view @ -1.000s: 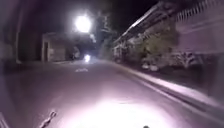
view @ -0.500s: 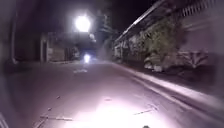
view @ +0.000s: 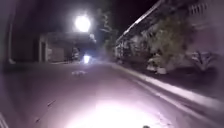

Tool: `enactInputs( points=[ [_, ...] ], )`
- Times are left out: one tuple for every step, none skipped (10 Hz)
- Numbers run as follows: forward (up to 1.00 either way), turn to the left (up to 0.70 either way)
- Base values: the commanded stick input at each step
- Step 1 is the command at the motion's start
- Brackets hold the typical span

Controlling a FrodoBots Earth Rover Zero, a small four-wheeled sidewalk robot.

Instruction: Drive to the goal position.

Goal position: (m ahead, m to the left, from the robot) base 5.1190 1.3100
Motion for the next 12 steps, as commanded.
enactInputs(
  points=[
    [0.70, 0.00],
    [0.70, 0.00],
    [0.70, 0.00],
    [0.70, 0.00],
    [0.70, 0.00],
    [0.70, 0.00],
    [0.70, 0.00],
    [0.70, 0.00],
    [0.70, 0.00],
    [0.70, 0.00],
    [0.70, 0.00],
    [0.70, 0.00]
  ],
)
